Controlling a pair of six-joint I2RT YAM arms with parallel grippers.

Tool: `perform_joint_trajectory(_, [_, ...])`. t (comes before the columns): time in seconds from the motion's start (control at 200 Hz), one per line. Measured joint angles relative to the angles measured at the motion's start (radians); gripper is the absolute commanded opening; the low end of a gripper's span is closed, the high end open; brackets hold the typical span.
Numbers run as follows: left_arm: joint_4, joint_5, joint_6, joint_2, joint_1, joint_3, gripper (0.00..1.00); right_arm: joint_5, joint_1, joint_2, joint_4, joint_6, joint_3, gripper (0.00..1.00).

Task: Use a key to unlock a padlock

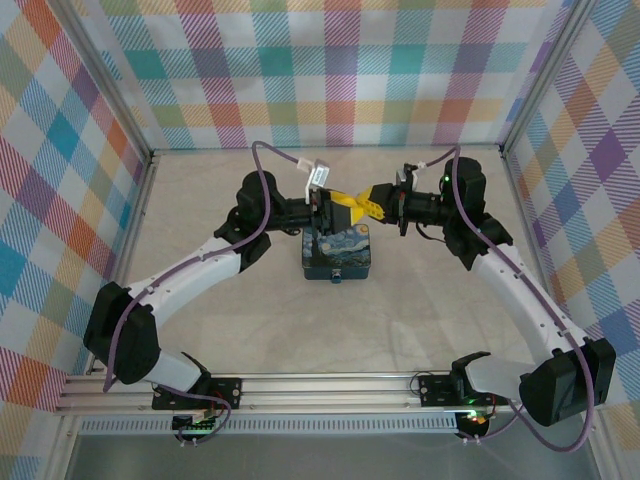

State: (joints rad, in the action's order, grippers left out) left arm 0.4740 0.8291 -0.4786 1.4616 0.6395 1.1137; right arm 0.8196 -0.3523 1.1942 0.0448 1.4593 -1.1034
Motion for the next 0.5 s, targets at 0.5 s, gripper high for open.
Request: perform_joint_trajectory(0.5, [-0.045, -0.061, 0.062, 0.000, 0.008, 0.002, 0.67, 0.001, -0.001, 0.000, -0.023, 0.027, 0.031, 0.00])
